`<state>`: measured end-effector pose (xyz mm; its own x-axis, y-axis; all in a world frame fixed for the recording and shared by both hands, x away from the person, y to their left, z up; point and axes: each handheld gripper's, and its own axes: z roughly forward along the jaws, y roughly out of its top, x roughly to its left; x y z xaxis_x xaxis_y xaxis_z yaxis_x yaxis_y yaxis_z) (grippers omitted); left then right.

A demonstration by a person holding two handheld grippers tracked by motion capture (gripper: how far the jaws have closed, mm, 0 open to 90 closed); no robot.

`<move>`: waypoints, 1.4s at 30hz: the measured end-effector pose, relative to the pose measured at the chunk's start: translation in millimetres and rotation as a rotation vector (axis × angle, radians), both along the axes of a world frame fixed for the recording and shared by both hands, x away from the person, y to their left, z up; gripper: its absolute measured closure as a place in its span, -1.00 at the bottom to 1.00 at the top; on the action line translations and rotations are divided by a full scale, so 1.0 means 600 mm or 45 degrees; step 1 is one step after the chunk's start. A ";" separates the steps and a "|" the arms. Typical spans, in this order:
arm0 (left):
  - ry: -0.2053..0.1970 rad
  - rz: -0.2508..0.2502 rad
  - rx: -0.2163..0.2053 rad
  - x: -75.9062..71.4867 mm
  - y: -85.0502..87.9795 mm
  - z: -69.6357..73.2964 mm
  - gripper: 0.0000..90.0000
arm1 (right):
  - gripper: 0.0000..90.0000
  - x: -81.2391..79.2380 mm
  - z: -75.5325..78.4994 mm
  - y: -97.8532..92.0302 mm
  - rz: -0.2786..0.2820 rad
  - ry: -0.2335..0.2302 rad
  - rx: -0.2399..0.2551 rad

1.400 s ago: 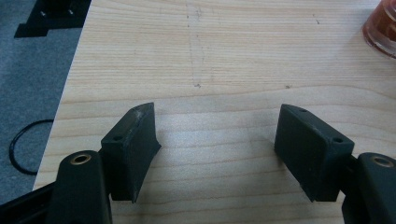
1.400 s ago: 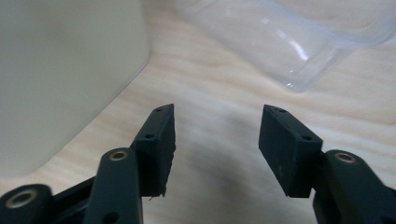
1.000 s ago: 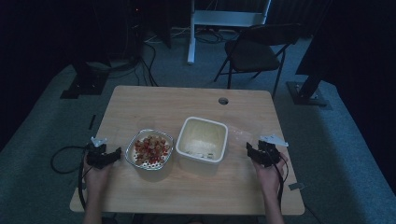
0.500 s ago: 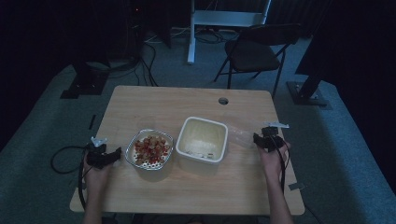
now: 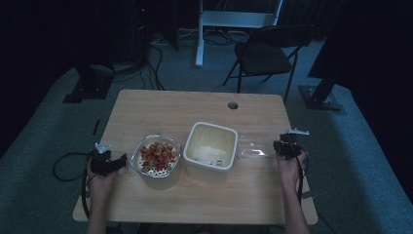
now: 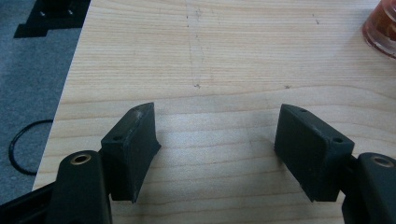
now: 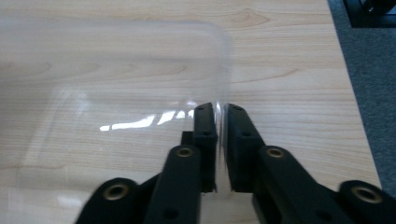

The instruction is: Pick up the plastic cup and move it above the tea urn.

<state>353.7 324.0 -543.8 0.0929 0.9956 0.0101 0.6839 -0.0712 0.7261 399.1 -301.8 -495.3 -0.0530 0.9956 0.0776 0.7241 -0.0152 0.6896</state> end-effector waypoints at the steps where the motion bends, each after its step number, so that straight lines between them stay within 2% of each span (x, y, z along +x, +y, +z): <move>1: 0.000 0.000 0.000 0.000 0.000 0.000 -0.32 | 0.90 -0.002 0.001 -0.004 0.002 -0.005 0.005; 6: 0.000 0.000 0.000 0.000 0.000 0.000 -0.32 | 0.92 -0.015 0.010 -0.022 -0.017 -0.041 0.023; 12: -0.002 0.003 -0.001 0.001 -0.001 0.000 -0.32 | 0.95 -0.030 0.039 -0.038 -0.025 -0.105 0.067; 17: 0.000 0.000 0.001 0.001 -0.001 0.000 -0.32 | 0.95 -0.037 0.068 -0.040 -0.022 -0.152 0.049; 23: -0.002 0.001 0.000 0.001 -0.001 0.000 -0.32 | 0.95 -0.042 0.094 -0.042 -0.023 -0.197 0.061; 28: -0.001 0.001 0.000 0.001 -0.001 0.000 -0.32 | 0.95 -0.046 0.116 -0.042 -0.011 -0.219 0.074; 38: -0.001 0.001 -0.001 0.001 -0.001 0.000 -0.32 | 0.95 -0.051 0.167 -0.046 0.017 -0.267 0.061; 42: -0.001 0.002 -0.001 0.001 -0.001 0.000 -0.32 | 0.95 -0.054 0.186 -0.050 0.032 -0.280 0.086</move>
